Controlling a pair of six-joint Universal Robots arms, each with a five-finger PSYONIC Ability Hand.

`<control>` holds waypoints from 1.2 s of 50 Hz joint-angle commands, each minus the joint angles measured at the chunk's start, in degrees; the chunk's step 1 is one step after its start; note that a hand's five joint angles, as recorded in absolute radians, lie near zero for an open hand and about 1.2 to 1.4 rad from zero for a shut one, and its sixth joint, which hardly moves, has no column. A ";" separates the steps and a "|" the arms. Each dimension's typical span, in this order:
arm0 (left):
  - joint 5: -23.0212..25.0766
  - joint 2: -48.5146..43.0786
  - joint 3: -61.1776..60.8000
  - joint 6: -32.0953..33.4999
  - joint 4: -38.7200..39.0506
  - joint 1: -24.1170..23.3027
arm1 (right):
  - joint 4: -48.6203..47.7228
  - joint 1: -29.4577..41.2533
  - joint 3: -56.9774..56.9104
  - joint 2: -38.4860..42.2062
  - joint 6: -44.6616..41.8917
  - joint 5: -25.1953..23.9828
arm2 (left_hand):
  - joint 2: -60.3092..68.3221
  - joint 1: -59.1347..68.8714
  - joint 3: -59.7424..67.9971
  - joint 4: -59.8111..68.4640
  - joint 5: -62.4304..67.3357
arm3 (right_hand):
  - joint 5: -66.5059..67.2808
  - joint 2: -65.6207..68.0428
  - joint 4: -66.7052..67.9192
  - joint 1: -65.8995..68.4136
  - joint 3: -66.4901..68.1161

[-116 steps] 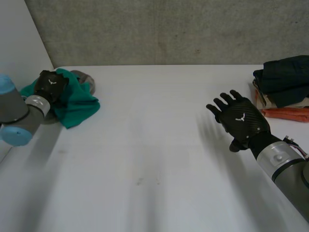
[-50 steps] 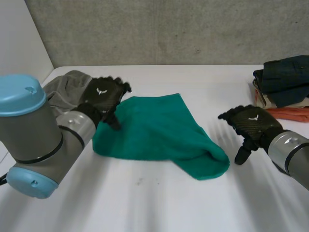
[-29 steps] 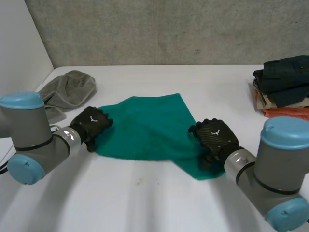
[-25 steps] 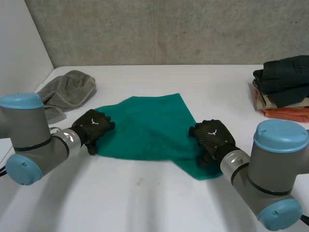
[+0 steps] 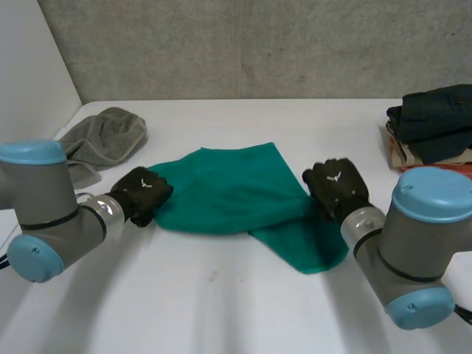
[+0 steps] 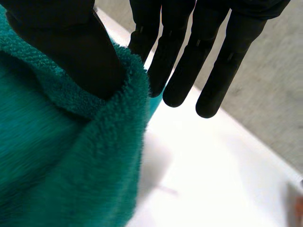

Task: Fold the laundry.

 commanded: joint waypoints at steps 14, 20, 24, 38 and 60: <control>-1.63 29.53 -11.00 -20.75 3.14 -10.08 | -12.70 0.83 -32.36 8.85 -11.53 -5.55 | 11.66 15.31 11.99 11.52 13.83 | 13.40 12.85 11.67 16.81 12.32; -7.16 30.51 -12.24 -20.93 4.20 -11.84 | -20.38 2.49 -37.30 18.79 -11.35 -10.22 | 11.66 15.31 11.99 11.52 13.83 | 13.40 12.85 11.67 16.81 12.32; -10.33 29.98 -12.24 -21.01 4.20 -13.07 | -20.03 5.40 -36.87 22.85 -11.09 -12.33 | 11.66 15.31 11.99 11.52 13.83 | -28.97 -29.53 -30.71 -25.57 -30.05; -11.30 30.16 -9.96 -20.84 4.29 -13.69 | 7.86 0.66 -25.73 2.94 -0.38 2.08 | 11.66 15.31 11.99 11.52 13.83 | -56.60 -57.15 -58.33 -53.19 -57.68; -14.72 34.29 -3.80 -23.74 3.93 -18.78 | 5.47 2.93 -9.96 9.74 33.46 -7.06 | 11.66 15.31 11.99 11.52 13.83 | -46.59 -47.15 -48.33 -43.19 -47.67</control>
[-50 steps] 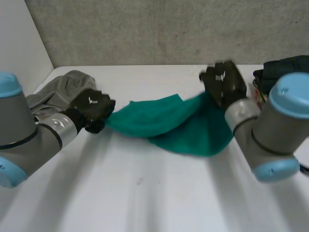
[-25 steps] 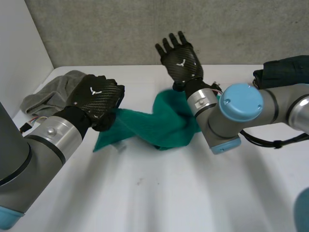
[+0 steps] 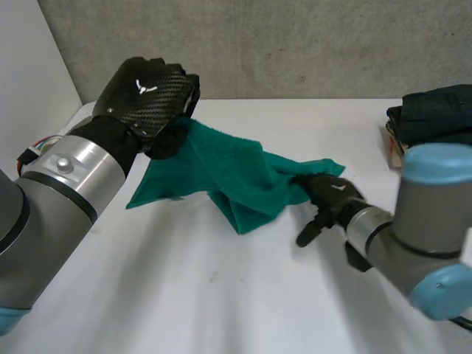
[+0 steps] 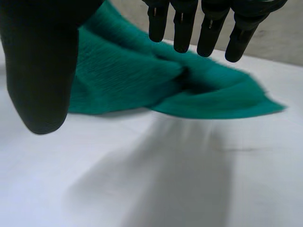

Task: Fold the laundry.

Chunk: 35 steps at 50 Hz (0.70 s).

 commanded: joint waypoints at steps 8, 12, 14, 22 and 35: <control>-4.71 2.78 1.75 -0.31 0.12 -2.17 | -14.57 9.04 -10.21 15.19 10.48 2.60 | 11.60 15.31 11.97 11.44 13.83 | 63.66 64.27 64.08 64.58 64.12; -5.07 2.78 1.83 -0.22 0.21 -1.73 | -13.35 7.46 -8.63 11.69 8.99 8.04 | 11.60 15.31 11.97 11.44 13.83 | 63.70 64.30 64.12 64.62 64.15; -5.07 2.78 1.83 -0.13 0.12 -1.64 | -12.73 5.97 -7.49 7.92 7.15 9.28 | 11.60 15.31 11.97 11.44 13.83 | 63.70 64.30 64.12 64.62 64.15; -5.15 4.62 1.05 0.22 -0.23 0.19 | -1.33 -5.11 -12.20 -6.60 -20.41 2.26 | 11.60 15.31 11.97 11.44 13.83 | 63.70 64.30 64.12 64.62 64.15; -4.45 -0.63 -8.27 0.31 0.47 1.08 | 0.55 -3.10 -26.38 5.69 -30.30 -1.35 | 11.60 15.31 11.97 11.44 13.83 | 63.70 64.30 64.12 64.62 64.15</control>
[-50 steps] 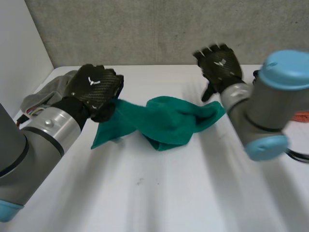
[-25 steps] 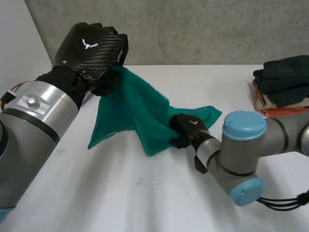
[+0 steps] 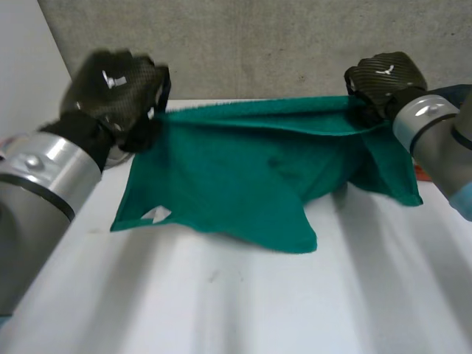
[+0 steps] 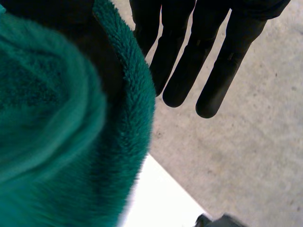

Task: Fold the laundry.

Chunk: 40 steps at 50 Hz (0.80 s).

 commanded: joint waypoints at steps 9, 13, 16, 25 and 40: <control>-0.55 -18.37 -6.18 -0.28 4.56 -2.72 | -6.67 5.30 -2.52 20.36 -14.84 -1.62 | 11.45 15.31 11.69 11.23 13.83 | -30.08 -31.00 -32.24 -27.53 -31.64; -2.39 -21.45 -3.90 -0.28 5.97 -2.11 | -7.20 5.04 -1.47 19.32 -14.50 -0.48 | 11.45 15.31 11.69 11.23 13.83 | -56.35 -57.27 -58.52 -53.80 -57.92; -2.40 -21.80 -3.28 -0.28 5.89 -1.67 | -7.20 4.95 -0.33 17.03 -13.45 0.75 | 11.45 15.31 11.69 11.23 13.83 | -56.35 -57.27 -58.52 -53.80 -57.92; -2.31 -21.02 -3.89 -0.45 5.97 -0.26 | -2.82 3.02 9.68 1.31 4.02 6.99 | 11.45 15.31 11.69 11.23 13.83 | -55.27 -56.19 -57.44 -52.72 -56.84; -2.49 -20.40 -5.21 -0.72 5.97 -0.26 | -1.21 -1.64 16.91 8.76 18.99 0.93 | 11.45 15.31 11.69 11.23 13.83 | -35.91 -36.84 -38.08 -33.37 -37.48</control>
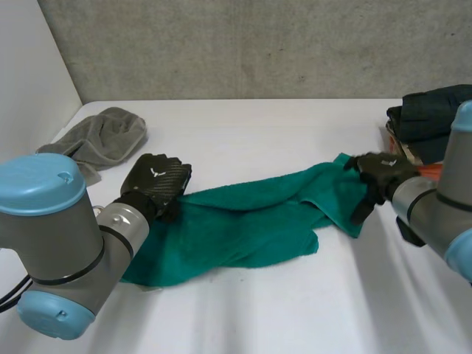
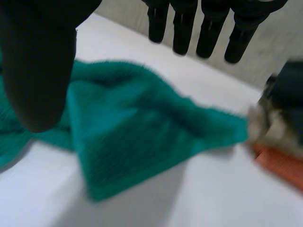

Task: Fold the laundry.

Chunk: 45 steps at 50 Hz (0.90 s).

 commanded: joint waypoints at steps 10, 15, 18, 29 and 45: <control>-0.10 -0.01 -0.32 -0.10 0.00 0.04 | -11.59 0.44 -2.90 16.05 3.36 -5.11 | 11.45 15.34 11.69 11.23 12.85 | 18.45 18.77 18.75 19.59 18.69; -0.10 -0.19 -0.41 -0.10 0.00 0.04 | -14.58 0.44 -5.10 18.77 2.40 -4.67 | 11.45 15.34 11.69 11.23 12.85 | 35.34 35.66 35.65 36.49 35.59; -0.10 -0.19 -0.58 -0.10 0.00 0.04 | -15.46 0.10 -4.75 17.99 1.34 -3.97 | 11.45 15.34 11.69 11.23 12.85 | 61.41 61.72 61.71 62.55 61.65; 0.07 -0.45 -1.73 -0.18 -0.17 0.13 | -14.41 -0.26 -2.21 7.98 -1.02 -3.26 | -6.93 -3.04 -6.69 -7.14 -5.53 | 61.46 61.78 61.77 62.60 61.71; -0.02 8.34 -10.43 -9.31 -1.93 9.35 | -11.34 -0.78 2.81 1.47 -15.36 -4.14 | -41.01 -37.12 -40.77 -41.23 -39.61 | 61.46 61.78 61.77 62.60 61.71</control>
